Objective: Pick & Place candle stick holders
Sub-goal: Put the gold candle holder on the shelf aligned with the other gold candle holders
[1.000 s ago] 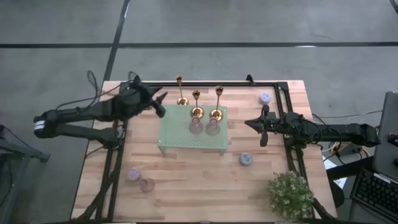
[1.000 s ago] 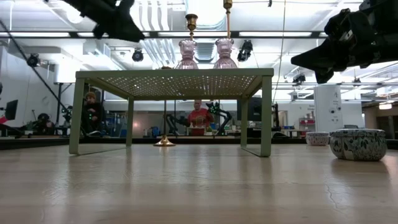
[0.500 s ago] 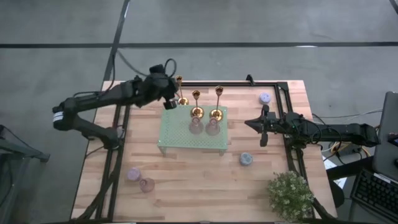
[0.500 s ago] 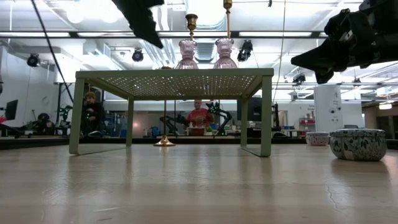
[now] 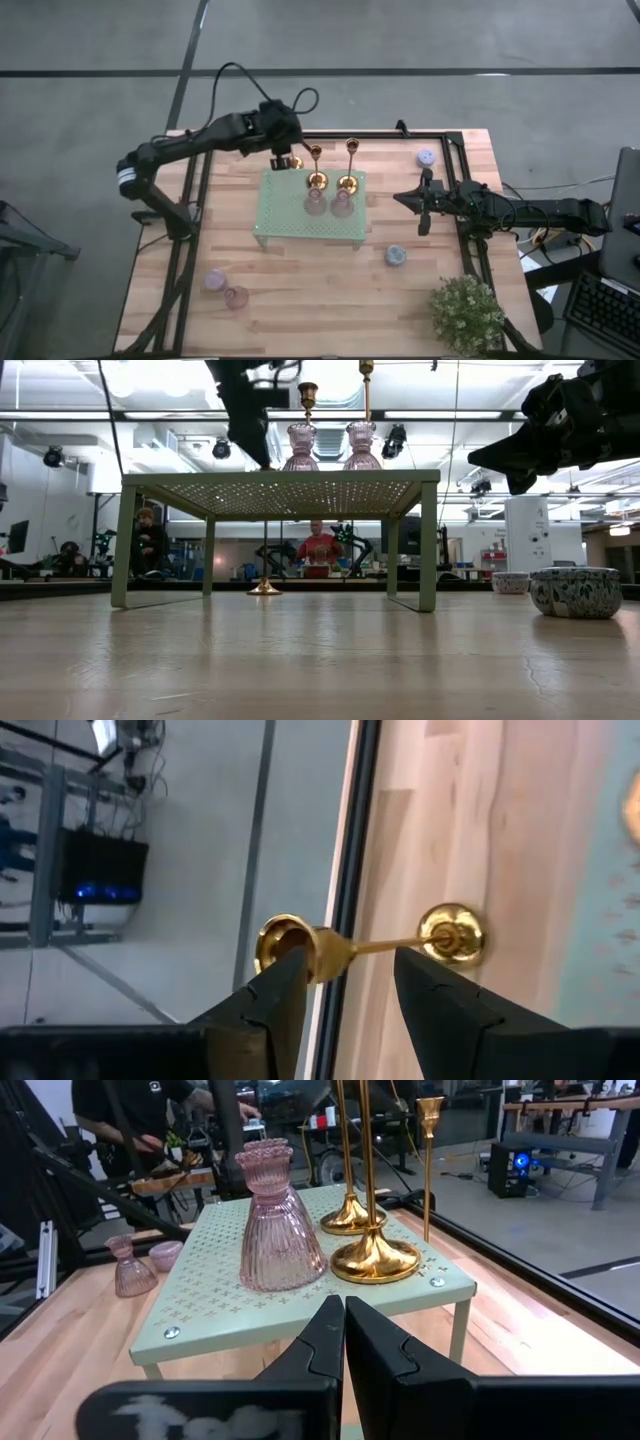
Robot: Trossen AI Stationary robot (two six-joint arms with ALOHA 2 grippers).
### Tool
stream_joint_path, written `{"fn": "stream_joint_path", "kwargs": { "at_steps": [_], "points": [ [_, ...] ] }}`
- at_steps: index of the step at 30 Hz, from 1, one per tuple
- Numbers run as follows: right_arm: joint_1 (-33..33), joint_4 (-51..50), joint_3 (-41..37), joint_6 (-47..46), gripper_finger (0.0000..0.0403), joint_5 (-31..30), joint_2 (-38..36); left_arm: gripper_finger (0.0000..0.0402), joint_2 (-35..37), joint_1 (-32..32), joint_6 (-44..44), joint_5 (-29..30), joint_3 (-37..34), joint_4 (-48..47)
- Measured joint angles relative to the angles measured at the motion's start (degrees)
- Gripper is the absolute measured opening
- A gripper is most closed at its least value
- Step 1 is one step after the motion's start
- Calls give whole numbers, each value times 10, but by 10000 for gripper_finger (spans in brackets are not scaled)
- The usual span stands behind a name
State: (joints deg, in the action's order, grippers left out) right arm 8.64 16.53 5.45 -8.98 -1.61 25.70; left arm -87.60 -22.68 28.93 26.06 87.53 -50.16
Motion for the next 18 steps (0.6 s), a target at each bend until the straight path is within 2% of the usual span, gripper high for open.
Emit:
{"fn": "stream_joint_path", "kwargs": {
  "at_steps": [11,16,18],
  "points": [
    [0,0,0,0,8,0,0,156,1,-26,0,2,4,0],
    [0,0,0,0,8,0,0,155,-9,-39,-10,-64,4,0],
    [0,0,0,0,8,0,0,155,-19,-39,-9,-65,4,1]
  ]
}}
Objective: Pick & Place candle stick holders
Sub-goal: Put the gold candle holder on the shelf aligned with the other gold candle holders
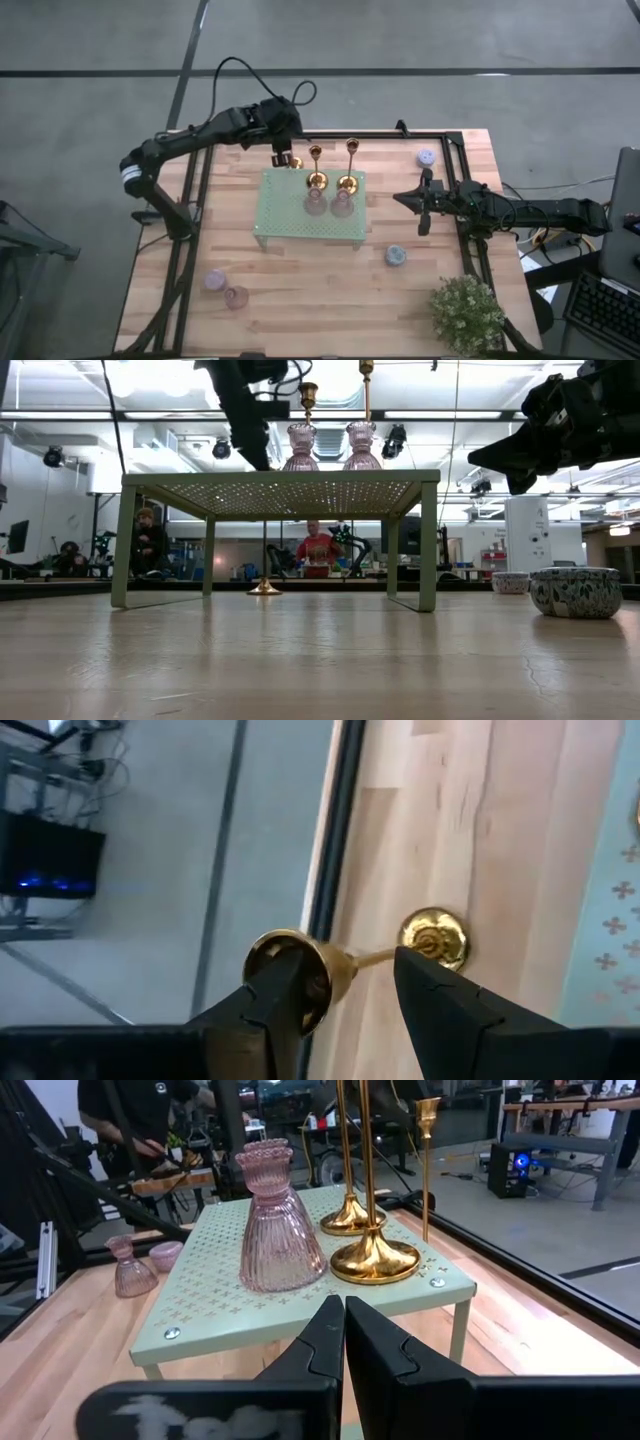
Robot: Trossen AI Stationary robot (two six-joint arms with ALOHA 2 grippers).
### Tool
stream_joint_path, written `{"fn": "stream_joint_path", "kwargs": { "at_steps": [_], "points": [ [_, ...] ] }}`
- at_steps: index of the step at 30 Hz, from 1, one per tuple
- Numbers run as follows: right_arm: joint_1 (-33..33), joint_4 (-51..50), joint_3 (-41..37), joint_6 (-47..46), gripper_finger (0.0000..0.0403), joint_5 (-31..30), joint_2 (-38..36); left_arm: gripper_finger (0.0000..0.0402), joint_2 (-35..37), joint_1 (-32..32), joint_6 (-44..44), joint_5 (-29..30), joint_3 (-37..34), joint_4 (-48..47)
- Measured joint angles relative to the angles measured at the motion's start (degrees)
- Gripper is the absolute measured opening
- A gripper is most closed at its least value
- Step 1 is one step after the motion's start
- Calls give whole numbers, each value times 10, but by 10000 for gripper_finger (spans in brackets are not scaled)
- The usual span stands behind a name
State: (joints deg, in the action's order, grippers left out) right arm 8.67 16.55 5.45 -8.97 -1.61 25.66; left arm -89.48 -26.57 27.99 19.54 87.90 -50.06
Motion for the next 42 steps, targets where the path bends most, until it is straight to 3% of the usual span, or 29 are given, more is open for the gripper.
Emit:
{"fn": "stream_joint_path", "kwargs": {
  "at_steps": [7,16,28,33,42],
  "points": [
    [0,0,0,0,8,0,0,133,-8,0,7,35,0,1],
    [0,0,0,0,8,0,0,15,-3,0,20,64,-2,-6],
    [0,0,0,0,8,0,0,12,12,1,22,75,8,-66],
    [0,0,0,0,8,0,0,12,23,2,8,76,72,-149],
    [0,0,0,0,8,0,0,13,23,15,-63,60,267,-336]
  ]
}}
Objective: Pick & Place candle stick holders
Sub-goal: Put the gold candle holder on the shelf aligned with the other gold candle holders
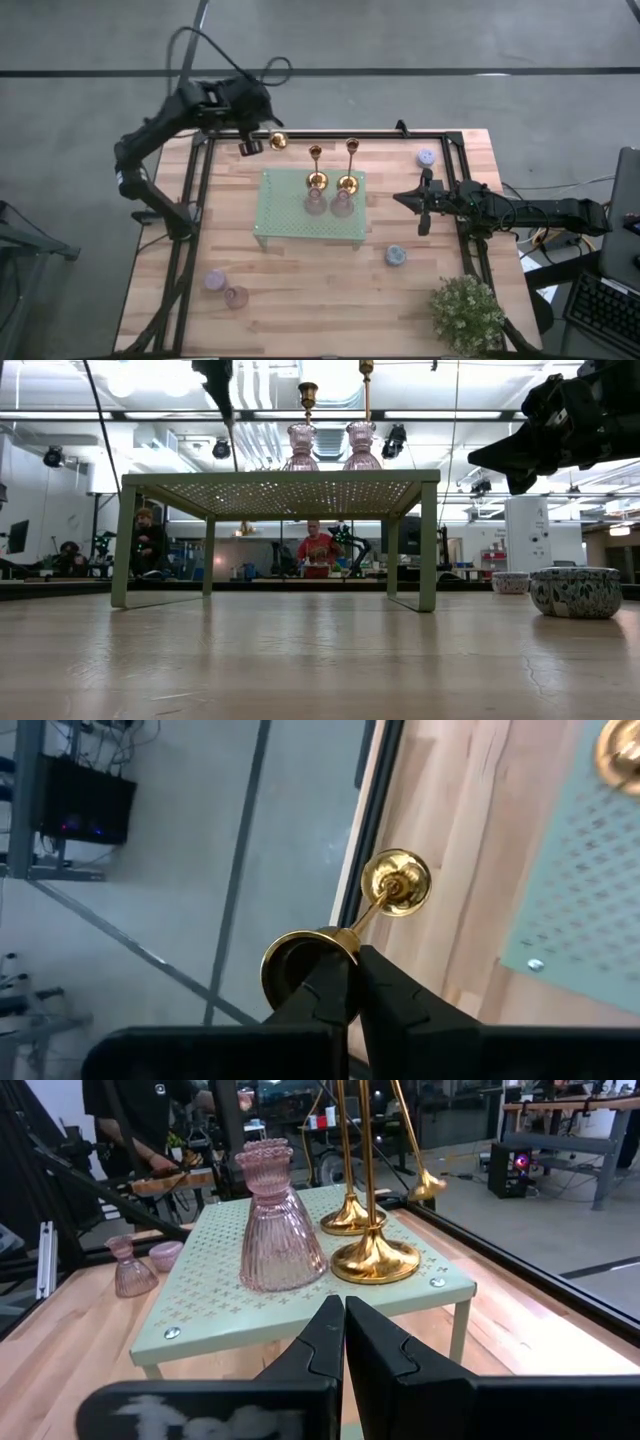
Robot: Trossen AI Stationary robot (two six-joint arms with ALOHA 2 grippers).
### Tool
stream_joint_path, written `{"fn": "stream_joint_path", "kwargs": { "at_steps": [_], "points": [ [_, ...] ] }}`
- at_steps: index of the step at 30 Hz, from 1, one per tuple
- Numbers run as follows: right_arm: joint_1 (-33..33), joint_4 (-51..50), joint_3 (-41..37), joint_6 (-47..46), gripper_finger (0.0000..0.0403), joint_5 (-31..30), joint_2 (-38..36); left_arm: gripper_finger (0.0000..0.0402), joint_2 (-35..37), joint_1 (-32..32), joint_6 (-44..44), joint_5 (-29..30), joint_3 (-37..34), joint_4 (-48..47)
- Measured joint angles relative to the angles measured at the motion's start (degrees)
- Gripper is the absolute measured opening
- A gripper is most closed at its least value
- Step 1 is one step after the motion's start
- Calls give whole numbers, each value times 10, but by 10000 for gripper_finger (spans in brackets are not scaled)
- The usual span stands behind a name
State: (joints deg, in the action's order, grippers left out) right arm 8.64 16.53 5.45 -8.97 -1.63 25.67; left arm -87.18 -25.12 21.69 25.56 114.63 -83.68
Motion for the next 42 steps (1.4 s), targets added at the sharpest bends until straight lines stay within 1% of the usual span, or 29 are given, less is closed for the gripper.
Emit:
{"fn": "stream_joint_path", "kwargs": {
  "at_steps": [5,7,12,14,21,24,26,29,30,33,34,37,38,39,42],
  "points": [
    [0,0,0,0,8,0,0,11,0,11,-24,-44,106,-64],
    [0,0,0,0,8,0,0,11,3,13,-39,-69,134,-68],
    [0,0,0,0,8,0,0,12,18,16,-70,-184,171,-65],
    [0,0,0,0,8,0,0,11,26,20,-77,-195,170,-63],
    [0,0,0,0,8,0,0,12,44,25,-97,-191,148,-64],
    [0,0,0,0,8,0,0,12,47,25,-97,-173,127,-64],
    [0,0,0,0,8,0,0,12,47,25,-95,-141,110,-64],
    [0,0,0,0,8,0,0,12,47,25,-87,-43,80,-63],
    [0,0,0,0,8,0,0,12,46,24,-85,-21,69,-63],
    [0,0,0,0,8,0,0,13,43,22,-77,19,27,-63],
    [0,0,0,0,8,0,0,13,43,21,-75,18,10,-62],
    [0,0,0,0,8,0,0,13,43,15,-74,-23,-46,-63],
    [0,0,0,0,8,0,0,13,43,13,-74,-29,-64,-63],
    [0,0,0,0,8,0,0,13,43,11,-74,-26,-82,-63],
    [0,0,0,0,8,0,0,12,43,5,-74,11,-130,-63]
  ]
}}
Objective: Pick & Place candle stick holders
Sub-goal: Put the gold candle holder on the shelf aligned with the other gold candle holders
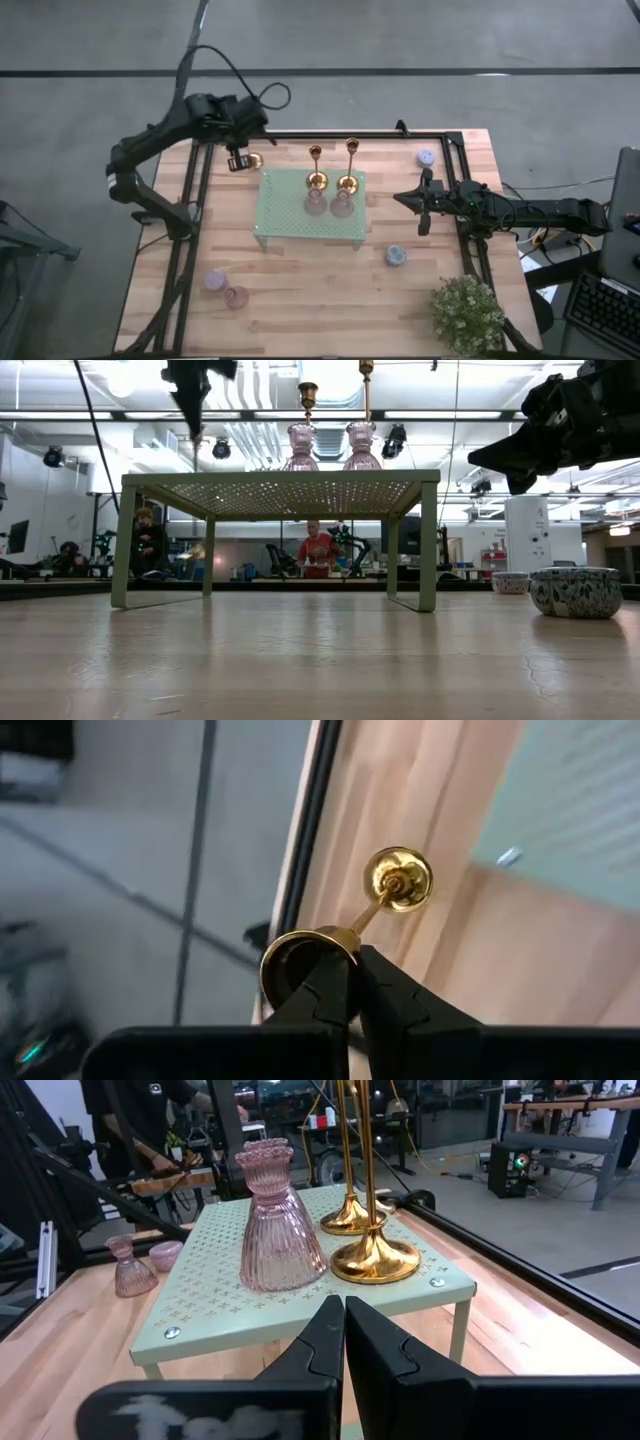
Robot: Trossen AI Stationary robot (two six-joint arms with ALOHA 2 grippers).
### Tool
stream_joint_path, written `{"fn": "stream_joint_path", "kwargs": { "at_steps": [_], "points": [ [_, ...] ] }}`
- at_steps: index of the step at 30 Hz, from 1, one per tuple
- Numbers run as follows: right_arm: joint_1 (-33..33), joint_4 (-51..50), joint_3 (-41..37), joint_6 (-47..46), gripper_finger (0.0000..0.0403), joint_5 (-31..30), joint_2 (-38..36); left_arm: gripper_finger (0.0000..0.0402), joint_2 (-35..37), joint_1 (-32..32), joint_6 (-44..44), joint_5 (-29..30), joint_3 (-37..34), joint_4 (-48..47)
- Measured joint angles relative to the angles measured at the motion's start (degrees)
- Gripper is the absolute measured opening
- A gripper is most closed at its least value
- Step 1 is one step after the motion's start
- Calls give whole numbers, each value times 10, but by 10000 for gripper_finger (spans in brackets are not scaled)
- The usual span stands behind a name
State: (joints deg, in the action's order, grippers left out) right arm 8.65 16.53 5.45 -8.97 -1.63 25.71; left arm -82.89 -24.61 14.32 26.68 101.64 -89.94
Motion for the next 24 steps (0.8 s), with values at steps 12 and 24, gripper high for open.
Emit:
{"fn": "stream_joint_path", "kwargs": {
  "at_steps": [12,24],
  "points": [
    [0,0,0,0,8,0,0,17,0,-17,-25,-110,-89,0],
    [0,0,0,0,8,0,0,35,0,-17,-57,-108,-92,2]
  ]
}}
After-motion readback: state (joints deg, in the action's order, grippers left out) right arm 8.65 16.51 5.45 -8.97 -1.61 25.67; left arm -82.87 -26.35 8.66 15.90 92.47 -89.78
